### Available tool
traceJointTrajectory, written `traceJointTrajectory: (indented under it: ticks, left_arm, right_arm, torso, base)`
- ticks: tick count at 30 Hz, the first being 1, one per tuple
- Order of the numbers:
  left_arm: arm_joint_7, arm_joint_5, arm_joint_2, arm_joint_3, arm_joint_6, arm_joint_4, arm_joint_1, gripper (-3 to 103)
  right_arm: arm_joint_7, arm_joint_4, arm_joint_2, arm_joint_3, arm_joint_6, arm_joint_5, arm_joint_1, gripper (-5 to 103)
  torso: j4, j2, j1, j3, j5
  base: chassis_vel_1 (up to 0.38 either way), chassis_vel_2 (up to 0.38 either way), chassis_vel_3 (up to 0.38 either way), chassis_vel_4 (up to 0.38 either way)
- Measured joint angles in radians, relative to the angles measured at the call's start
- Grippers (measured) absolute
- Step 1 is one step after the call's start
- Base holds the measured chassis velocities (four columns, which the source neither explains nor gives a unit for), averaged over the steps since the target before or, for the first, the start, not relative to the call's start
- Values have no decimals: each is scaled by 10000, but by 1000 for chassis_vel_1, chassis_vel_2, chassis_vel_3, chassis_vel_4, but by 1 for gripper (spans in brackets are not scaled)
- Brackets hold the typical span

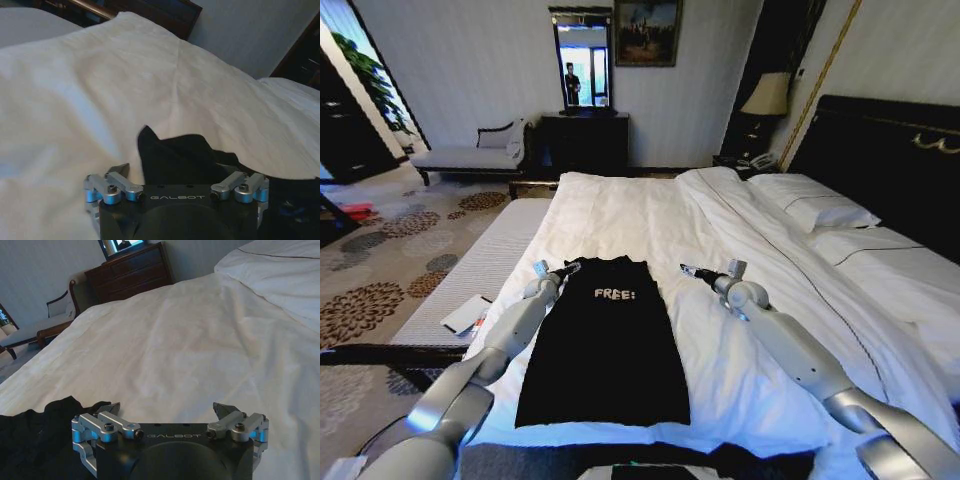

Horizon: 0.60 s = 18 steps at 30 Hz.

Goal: Fold the clothes on the bed.

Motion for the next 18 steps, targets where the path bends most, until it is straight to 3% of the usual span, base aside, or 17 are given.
traceJointTrajectory:
  ticks: [1,3,4,6,9,15,18]
  left_arm:
    - [19,13,-28,1,-29,0,20,89]
    - [33,20,-55,7,-72,1,26,89]
    - [35,20,-80,8,-107,17,23,78]
    - [33,15,-84,9,-124,22,19,78]
    - [11,-26,11,14,-181,-18,18,62]
    - [-36,-39,99,18,-241,-8,11,45]
    - [-149,-80,171,19,-246,-108,9,30]
  right_arm:
    - [3,0,-11,0,-2,1,0,100]
    - [4,-1,-13,0,-3,3,1,100]
    - [5,-6,-13,-2,-5,3,2,100]
    - [7,-8,-13,-9,-7,2,2,100]
    - [30,-9,-12,-39,-11,-10,-14,100]
    - [35,-71,19,-89,-16,-12,33,100]
    - [23,-189,105,-124,-18,159,132,100]
  torso:
    - [0,0,0,0,-1]
    - [2,0,0,0,-1]
    - [1,0,-1,0,-1]
    - [2,-1,0,0,-2]
    - [1,0,0,0,-1]
    - [2,0,0,0,-2]
    - [1,0,0,0,-2]
  base:
    - [0,0,0,0]
    - [0,0,0,0]
    - [0,0,0,0]
    - [0,0,0,0]
    - [0,0,0,0]
    - [0,0,0,0]
    - [0,0,0,0]
